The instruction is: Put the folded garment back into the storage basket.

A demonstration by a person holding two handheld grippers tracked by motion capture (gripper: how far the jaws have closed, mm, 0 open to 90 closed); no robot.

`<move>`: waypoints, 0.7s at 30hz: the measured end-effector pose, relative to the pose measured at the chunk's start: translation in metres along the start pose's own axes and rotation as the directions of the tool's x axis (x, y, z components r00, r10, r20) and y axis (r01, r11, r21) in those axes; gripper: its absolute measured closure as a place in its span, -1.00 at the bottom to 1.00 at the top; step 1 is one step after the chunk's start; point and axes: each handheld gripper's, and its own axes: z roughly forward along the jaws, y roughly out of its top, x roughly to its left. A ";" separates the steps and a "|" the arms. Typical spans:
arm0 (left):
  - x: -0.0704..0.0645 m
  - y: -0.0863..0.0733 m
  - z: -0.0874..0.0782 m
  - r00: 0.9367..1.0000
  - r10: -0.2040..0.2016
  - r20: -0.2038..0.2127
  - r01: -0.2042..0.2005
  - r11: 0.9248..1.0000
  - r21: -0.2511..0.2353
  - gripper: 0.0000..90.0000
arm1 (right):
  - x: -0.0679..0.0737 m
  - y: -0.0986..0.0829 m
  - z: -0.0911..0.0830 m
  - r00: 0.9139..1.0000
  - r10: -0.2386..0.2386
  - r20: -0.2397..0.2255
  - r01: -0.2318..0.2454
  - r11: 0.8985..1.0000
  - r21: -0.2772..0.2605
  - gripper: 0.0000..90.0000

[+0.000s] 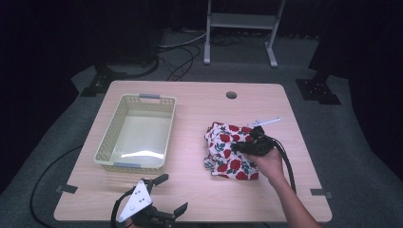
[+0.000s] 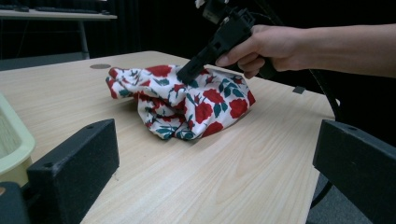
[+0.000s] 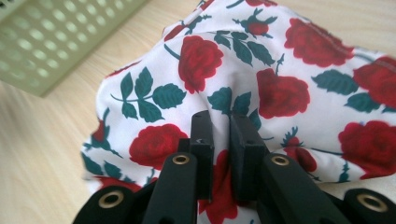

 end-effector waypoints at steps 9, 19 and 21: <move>-0.002 0.000 0.000 1.000 -0.001 0.004 0.001 1.000 -0.001 -1.00 | 0.002 0.000 -0.029 0.992 0.101 -0.073 -0.110 0.985 -0.135 0.79; -0.002 0.000 0.000 1.000 0.002 0.003 -0.002 1.000 -0.002 -1.00 | 0.006 0.003 -0.047 0.977 0.158 -0.141 -0.190 0.950 -0.247 0.79; -0.002 0.000 0.000 1.000 0.004 0.003 -0.004 1.000 0.000 -1.00 | 0.008 0.006 -0.050 0.976 0.156 -0.149 -0.190 0.948 -0.255 0.79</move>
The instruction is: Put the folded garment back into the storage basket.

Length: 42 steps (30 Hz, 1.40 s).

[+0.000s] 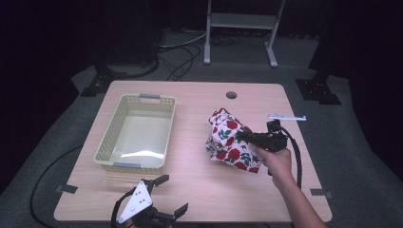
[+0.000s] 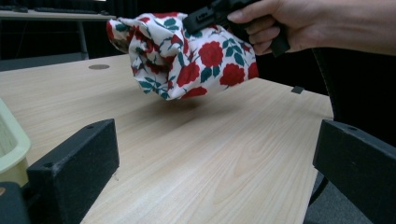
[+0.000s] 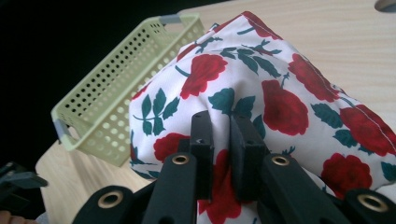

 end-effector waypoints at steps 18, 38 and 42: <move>0.001 0.001 -0.001 1.000 -0.003 -0.003 0.003 1.000 -0.006 -1.00 | 0.024 0.025 -0.002 0.998 0.028 -0.055 -0.030 0.999 -0.027 0.79; 0.000 0.001 -0.001 1.000 -0.011 0.003 0.011 1.000 -0.008 -1.00 | 0.042 0.049 0.015 0.991 0.042 -0.124 -0.048 0.998 -0.044 0.79; 0.000 0.001 -0.001 1.000 -0.005 0.005 0.005 1.000 -0.006 -1.00 | 0.046 0.053 0.020 0.991 0.038 -0.130 -0.043 0.998 -0.037 0.79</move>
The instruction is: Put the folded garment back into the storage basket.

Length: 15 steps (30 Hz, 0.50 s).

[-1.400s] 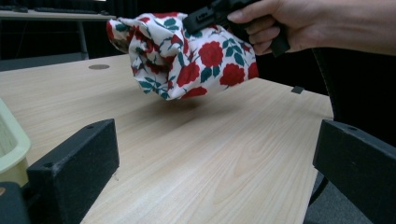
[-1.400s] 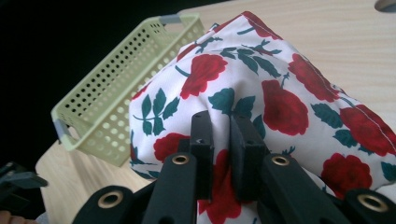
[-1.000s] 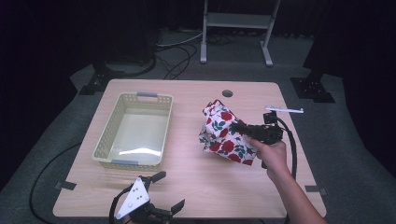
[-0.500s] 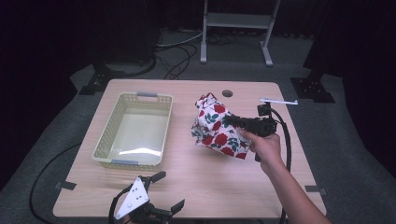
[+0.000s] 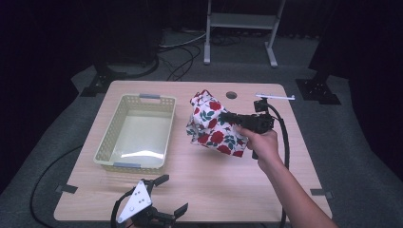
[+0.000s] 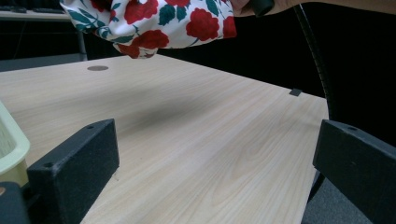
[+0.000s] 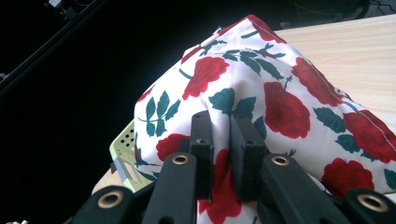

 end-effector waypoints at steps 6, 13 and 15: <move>0.000 0.000 0.000 1.000 -0.003 0.000 0.003 1.000 -0.003 -1.00 | 0.005 0.005 0.007 1.000 -0.011 -0.015 0.011 1.000 0.002 0.79; 0.000 0.000 0.000 1.000 -0.004 0.000 0.004 1.000 -0.004 -1.00 | 0.010 0.008 0.016 1.000 -0.017 -0.027 0.017 1.000 0.016 0.79; 0.001 0.000 0.000 1.000 -0.003 0.000 0.003 1.000 -0.003 -1.00 | 0.011 0.009 0.019 0.999 -0.019 -0.029 0.020 1.000 0.019 0.79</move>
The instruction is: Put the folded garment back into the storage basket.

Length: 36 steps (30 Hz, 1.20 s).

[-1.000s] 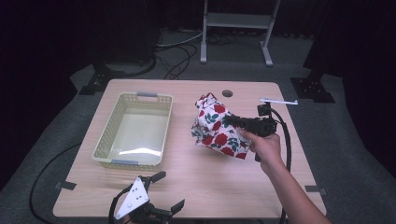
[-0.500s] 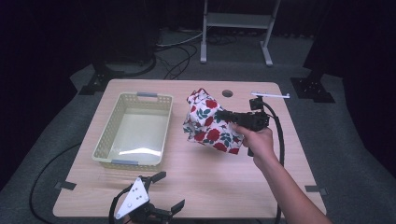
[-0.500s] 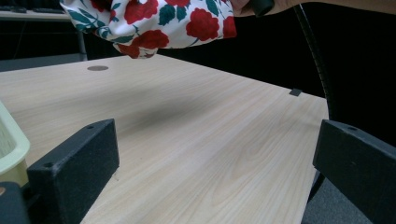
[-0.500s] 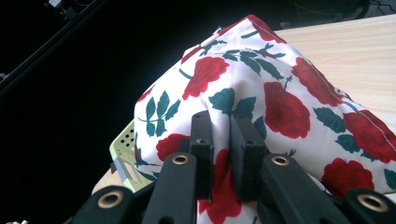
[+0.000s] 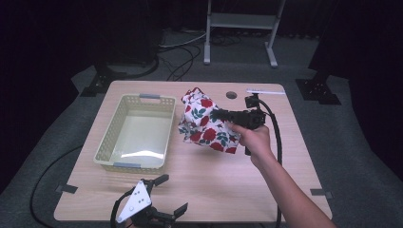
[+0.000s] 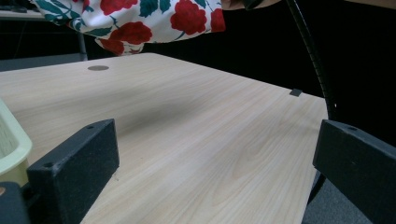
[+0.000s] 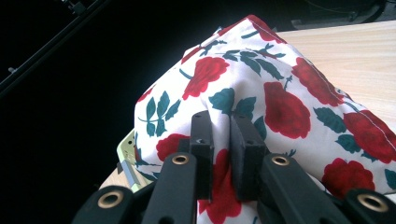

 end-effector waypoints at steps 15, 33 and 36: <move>0.000 0.000 -0.001 1.000 0.000 0.001 0.000 1.000 0.000 -1.00 | 0.009 0.008 0.017 0.999 -0.023 -0.027 0.023 1.000 0.015 0.79; 0.000 0.001 -0.001 1.000 0.004 0.000 -0.004 1.000 -0.003 -1.00 | 0.019 0.014 0.033 0.998 -0.038 -0.058 0.040 0.999 0.027 0.79; 0.000 0.001 -0.001 1.000 0.004 0.000 -0.004 1.000 -0.003 -1.00 | 0.020 0.015 0.034 0.997 -0.039 -0.063 0.041 0.999 0.021 0.79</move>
